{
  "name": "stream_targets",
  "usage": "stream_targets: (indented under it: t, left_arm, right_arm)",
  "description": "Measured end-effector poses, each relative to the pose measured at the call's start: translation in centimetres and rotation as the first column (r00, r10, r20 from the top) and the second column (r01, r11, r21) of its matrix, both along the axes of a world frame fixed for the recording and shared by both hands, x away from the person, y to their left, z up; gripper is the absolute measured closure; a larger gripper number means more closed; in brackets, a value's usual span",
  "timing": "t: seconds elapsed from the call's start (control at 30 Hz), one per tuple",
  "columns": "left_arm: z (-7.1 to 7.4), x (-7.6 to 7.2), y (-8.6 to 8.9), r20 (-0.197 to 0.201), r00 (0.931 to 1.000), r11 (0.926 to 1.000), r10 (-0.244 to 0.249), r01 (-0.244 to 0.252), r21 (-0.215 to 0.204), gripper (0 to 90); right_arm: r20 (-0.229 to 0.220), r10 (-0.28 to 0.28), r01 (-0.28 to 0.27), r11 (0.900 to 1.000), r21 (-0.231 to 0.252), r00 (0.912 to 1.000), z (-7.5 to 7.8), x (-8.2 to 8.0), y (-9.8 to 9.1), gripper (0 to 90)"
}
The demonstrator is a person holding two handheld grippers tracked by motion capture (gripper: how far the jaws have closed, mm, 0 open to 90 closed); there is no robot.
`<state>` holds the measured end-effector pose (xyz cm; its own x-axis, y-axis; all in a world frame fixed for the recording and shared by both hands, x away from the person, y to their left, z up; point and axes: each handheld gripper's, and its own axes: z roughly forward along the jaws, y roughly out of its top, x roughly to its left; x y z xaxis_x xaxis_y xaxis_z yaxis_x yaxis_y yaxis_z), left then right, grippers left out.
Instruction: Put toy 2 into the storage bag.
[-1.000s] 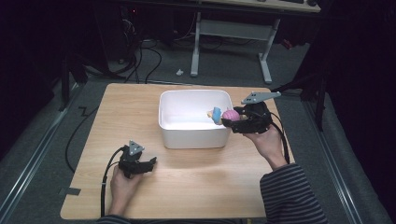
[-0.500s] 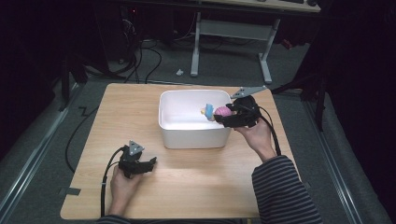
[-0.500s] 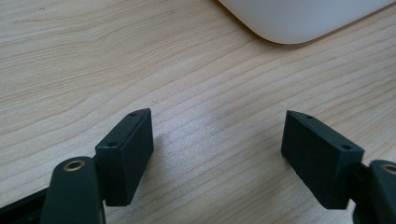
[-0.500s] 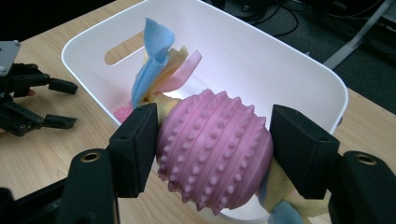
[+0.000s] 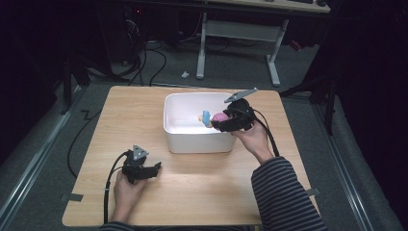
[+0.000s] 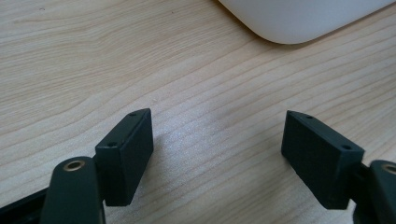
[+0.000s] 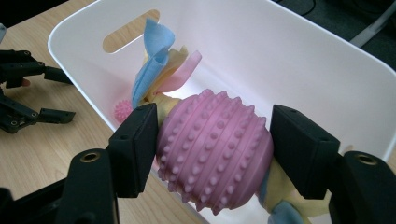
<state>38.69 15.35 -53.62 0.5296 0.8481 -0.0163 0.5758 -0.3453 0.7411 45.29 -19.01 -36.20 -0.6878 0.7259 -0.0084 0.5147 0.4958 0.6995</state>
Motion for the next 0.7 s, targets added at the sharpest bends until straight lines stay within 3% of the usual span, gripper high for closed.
stream_targets:
  t: [0.33,0.7]
  left_arm:
    - [0.0,0.0,0.0,-0.001,1.0,1.0,0.0,0.0,-0.001,25.4]
    - [0.0,0.0,0.0,-0.001,1.0,1.0,-0.001,0.001,0.001,25.3]
  right_arm:
    - [-0.023,0.016,-0.016,0.9998,-0.011,0.9996,-0.7,0.5,1.3,34.2]
    - [-0.048,0.038,-0.039,0.9993,0.0,0.9981,-1.2,0.9,1.5,33.6]
